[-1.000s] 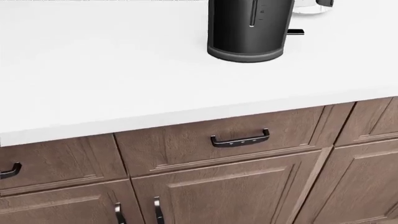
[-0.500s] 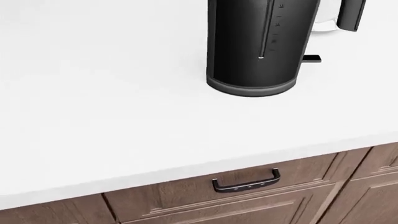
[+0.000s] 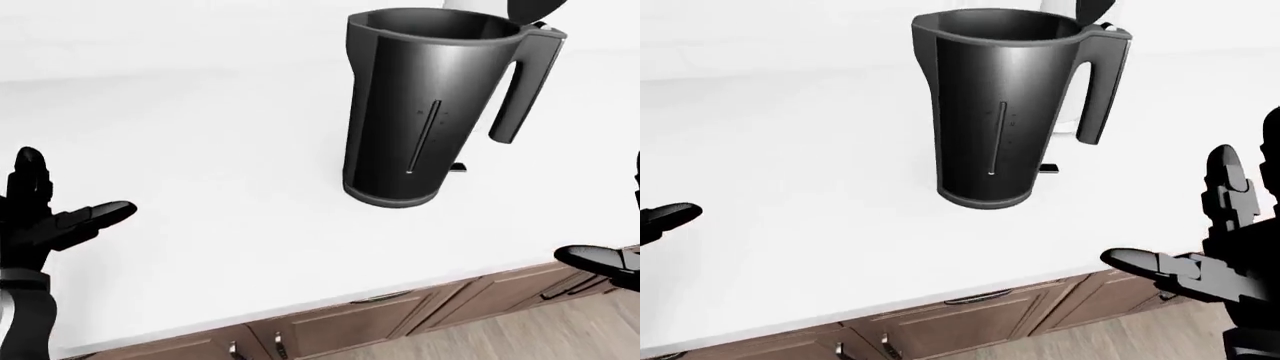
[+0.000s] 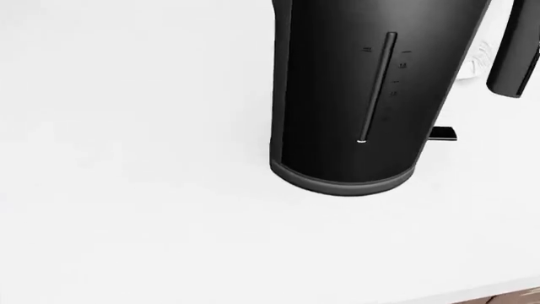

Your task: Close the lid of the electric kettle.

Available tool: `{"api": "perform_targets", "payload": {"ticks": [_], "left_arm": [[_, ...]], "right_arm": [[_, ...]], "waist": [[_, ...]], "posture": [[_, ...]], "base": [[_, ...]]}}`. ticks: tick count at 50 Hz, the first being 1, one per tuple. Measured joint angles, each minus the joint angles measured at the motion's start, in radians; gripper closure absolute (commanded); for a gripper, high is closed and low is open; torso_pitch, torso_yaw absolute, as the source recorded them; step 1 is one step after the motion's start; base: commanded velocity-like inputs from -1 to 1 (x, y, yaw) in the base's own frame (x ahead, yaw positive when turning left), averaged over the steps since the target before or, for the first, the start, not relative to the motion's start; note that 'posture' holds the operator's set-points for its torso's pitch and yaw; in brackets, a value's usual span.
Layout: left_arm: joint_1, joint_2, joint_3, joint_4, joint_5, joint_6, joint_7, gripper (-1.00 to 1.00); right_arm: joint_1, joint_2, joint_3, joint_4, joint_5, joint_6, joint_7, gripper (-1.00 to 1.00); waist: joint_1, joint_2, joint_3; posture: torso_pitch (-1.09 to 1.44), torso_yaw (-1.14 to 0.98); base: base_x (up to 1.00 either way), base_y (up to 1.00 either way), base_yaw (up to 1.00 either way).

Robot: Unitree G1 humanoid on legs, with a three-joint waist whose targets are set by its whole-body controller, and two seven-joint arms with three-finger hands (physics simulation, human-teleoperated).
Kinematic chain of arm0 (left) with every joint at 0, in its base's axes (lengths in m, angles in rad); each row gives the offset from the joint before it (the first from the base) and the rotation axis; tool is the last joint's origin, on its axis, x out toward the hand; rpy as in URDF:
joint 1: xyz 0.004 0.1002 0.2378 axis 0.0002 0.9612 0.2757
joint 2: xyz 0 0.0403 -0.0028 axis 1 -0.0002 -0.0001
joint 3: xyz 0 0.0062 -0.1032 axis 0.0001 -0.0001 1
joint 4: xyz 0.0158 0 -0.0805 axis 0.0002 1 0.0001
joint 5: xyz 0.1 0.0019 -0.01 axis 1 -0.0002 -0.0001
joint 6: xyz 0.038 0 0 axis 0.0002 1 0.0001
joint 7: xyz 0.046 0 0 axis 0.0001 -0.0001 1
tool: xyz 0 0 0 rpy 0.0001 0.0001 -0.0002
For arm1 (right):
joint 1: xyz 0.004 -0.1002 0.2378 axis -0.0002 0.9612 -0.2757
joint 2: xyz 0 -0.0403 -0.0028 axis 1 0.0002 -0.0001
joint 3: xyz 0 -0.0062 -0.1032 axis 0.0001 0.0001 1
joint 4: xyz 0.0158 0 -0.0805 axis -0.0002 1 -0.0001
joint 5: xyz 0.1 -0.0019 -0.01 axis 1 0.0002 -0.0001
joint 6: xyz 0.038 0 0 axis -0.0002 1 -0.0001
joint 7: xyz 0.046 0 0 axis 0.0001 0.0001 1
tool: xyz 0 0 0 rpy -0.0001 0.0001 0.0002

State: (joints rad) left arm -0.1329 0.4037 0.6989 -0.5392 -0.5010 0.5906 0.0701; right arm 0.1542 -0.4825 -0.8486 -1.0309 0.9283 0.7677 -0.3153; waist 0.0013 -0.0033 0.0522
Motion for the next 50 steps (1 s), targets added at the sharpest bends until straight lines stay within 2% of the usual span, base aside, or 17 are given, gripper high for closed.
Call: {"api": "perform_targets", "payload": {"ticks": [11, 24, 27, 33, 35, 39, 41, 45, 50], "left_arm": [[0.002, -0.001, -0.005, 0.012, 0.006, 0.003, -0.001, -1.0], [0.0, 0.011, 0.021, -0.03, -0.02, 0.045, 0.016, -1.0], [-0.003, 0.014, 0.025, -0.033, -0.027, 0.049, 0.019, -1.0], [-0.003, 0.021, 0.032, -0.039, -0.045, 0.064, 0.026, -1.0], [-0.004, 0.026, 0.038, -0.042, -0.052, 0.067, 0.028, -1.0], [-0.005, 0.037, 0.055, -0.054, -0.071, 0.086, 0.04, -1.0], [-0.007, 0.04, 0.056, -0.052, -0.075, 0.083, 0.042, -1.0], [-0.012, 0.044, 0.048, -0.029, -0.076, 0.071, 0.041, -1.0], [-0.009, 0.045, 0.047, -0.02, -0.076, 0.065, 0.041, -1.0]], "right_arm": [[-0.002, -0.004, 0.011, 0.002, -0.009, 0.005, 0.0, -1.0], [0.015, -0.012, -0.002, -0.001, 0.011, 0.0, 0.0, -1.0], [0.024, -0.01, -0.022, -0.001, 0.014, 0.002, 0.012, -0.99], [0.027, -0.055, -0.085, 0.0, 0.067, 0.029, -0.005, -1.0], [0.034, -0.068, -0.122, -0.002, 0.089, 0.045, 0.002, -0.99], [0.03, -0.118, -0.237, -0.003, 0.152, 0.118, 0.018, -0.99], [0.019, -0.138, -0.268, -0.004, 0.165, 0.157, 0.03, -1.0], [-0.036, -0.19, -0.294, -0.009, 0.176, 0.265, 0.063, -1.0], [-0.118, -0.22, -0.305, -0.011, 0.144, 0.398, 0.136, -1.0]], "waist": [[-0.011, 0.013, 0.006], [-0.003, 0.008, 0.011], [-0.001, 0.009, 0.011], [0.001, 0.013, 0.013], [0.002, 0.012, 0.013], [0.003, 0.01, 0.015], [0.002, 0.008, 0.014], [0.004, 0.006, 0.015], [0.006, 0.0, 0.017]], "posture": [[0.0, 0.0], [0.0, 0.0], [0.0, 0.0], [0.0, 0.0], [0.0, 0.0], [0.0, 0.0], [0.0, 0.0], [0.0, 0.0], [0.0, 0.0]], "base": [[0.0, 0.0, 0.0], [0.0, 0.0, 0.0], [0.0, 0.0, 0.0], [0.0, 0.0, 0.0], [0.0, 0.0, 0.0], [0.0, 0.0, 0.0], [0.0, 0.0, 0.0], [0.0, 0.0, 0.0], [0.0, 0.0, 0.0]]}}
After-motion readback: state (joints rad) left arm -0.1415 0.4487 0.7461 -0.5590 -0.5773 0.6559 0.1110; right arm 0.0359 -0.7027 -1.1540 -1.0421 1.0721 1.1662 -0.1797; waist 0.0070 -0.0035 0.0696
